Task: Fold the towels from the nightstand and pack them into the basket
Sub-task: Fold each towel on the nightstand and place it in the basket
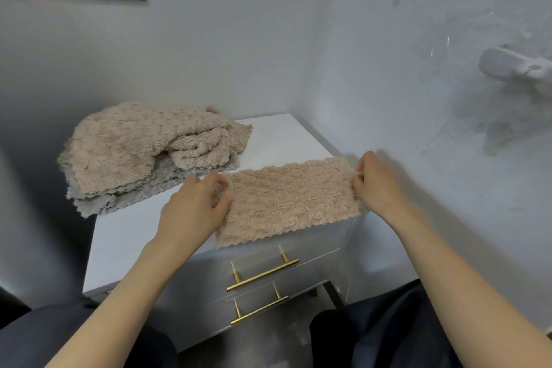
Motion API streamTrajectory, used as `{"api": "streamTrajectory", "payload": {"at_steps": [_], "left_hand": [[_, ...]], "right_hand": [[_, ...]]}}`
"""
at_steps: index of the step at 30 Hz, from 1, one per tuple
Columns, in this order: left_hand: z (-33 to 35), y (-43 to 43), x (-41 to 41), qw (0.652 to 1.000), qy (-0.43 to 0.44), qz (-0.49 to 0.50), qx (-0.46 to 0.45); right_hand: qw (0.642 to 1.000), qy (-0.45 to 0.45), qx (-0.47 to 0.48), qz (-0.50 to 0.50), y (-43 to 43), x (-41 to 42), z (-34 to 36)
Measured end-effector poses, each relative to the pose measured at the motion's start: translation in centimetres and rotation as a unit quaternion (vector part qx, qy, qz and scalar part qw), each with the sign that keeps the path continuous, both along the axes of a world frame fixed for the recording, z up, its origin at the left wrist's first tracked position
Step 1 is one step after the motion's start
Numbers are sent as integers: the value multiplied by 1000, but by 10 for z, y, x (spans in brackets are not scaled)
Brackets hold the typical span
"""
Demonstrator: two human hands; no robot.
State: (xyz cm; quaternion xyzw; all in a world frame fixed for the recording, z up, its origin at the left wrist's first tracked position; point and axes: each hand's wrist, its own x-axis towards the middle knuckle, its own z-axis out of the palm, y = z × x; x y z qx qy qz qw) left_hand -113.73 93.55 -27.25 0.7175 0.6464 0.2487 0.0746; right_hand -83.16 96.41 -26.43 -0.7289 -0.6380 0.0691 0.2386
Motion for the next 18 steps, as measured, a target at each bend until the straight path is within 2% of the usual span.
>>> {"api": "streamTrajectory", "payload": {"at_steps": [3,6,8,12,15,18], "left_hand": [[4,0,8,997,0,5,77],[3,3,28,991,1,-57,122],[-1,5,45,991,12,-89,98],[-20,13,69,992,62,-111,1],[-28,17,74,989,102,-105,-38],[-32,18,70,991,99,-81,-47]], "right_hand": [[995,-61,83,4,-1,-11,5],[993,-24,104,58,-5,-38,6],[990,3,77,115,-8,-63,-2],[980,-22,18,198,-7,-98,-23],[976,-72,-8,203,0,-97,-32],[974,-121,-33,189,4,-86,-37]]}}
